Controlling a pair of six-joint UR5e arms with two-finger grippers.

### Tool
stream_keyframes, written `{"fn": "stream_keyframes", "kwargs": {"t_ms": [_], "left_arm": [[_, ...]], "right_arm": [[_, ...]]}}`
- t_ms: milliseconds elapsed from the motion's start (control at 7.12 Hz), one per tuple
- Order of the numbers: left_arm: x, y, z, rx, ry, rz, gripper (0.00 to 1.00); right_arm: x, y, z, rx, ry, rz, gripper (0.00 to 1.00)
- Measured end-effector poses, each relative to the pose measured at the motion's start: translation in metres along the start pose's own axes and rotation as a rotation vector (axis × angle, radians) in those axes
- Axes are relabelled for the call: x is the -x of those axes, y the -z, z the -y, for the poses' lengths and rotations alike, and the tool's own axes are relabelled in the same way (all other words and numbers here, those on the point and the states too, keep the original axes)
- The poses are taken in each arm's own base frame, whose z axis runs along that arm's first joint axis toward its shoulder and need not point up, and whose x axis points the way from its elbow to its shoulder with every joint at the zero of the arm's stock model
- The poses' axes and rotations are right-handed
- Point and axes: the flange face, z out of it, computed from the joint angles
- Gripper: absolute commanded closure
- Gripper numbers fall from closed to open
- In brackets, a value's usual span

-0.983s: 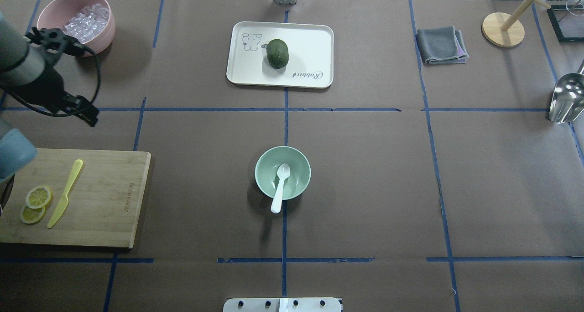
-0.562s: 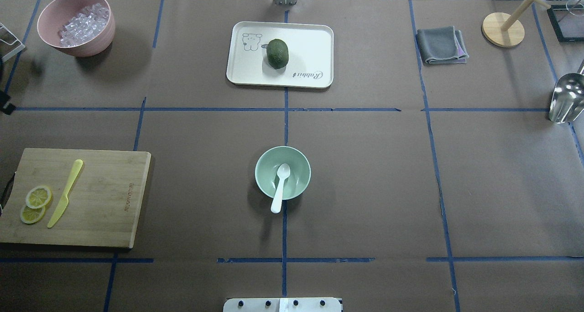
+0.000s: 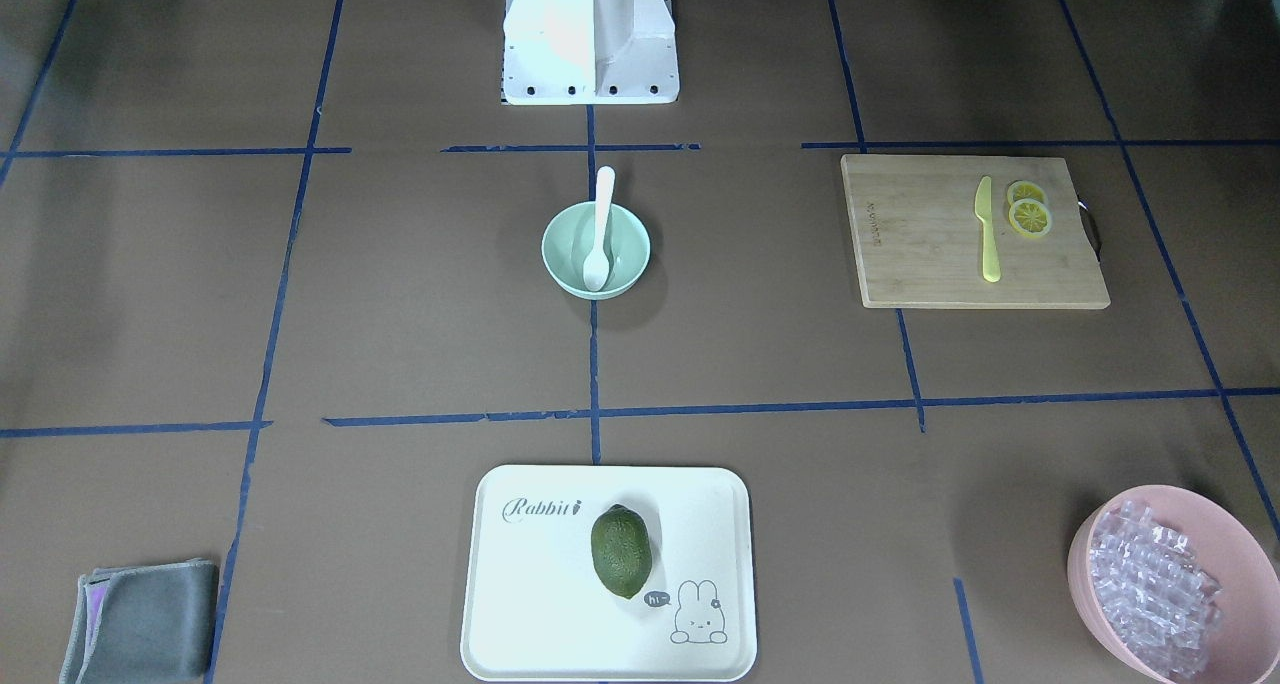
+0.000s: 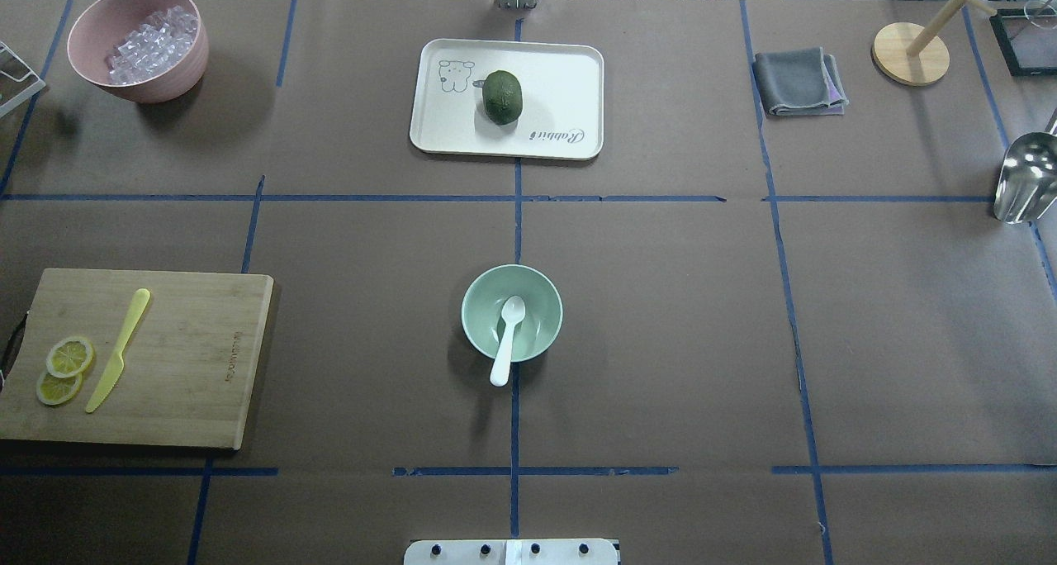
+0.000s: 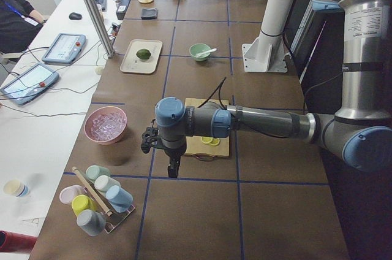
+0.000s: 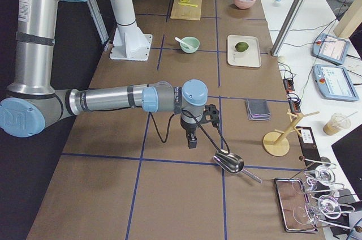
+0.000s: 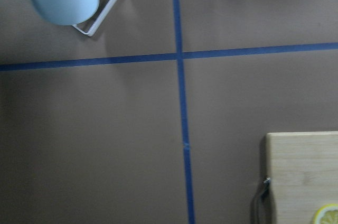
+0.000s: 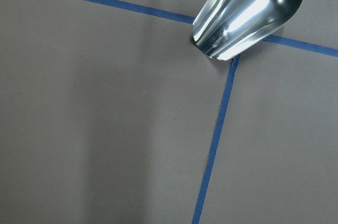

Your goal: Place spoon in bowl

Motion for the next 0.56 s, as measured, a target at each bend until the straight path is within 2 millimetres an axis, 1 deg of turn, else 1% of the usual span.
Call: {"fn": "stream_keyframes", "kwargs": {"t_ms": [281,562], "left_arm": [[0.0056,-0.0038,-0.0087,0.008,0.002,-0.02,0.0],[0.0025,-0.0046,-0.0101,0.003,-0.004,-0.064,0.0]], "right_arm": [[0.0003,0.0005,0.0004,-0.001,0.001,0.0,0.01],[0.0003,0.0005,0.0007,-0.002,0.001,-0.001,0.01]]}}
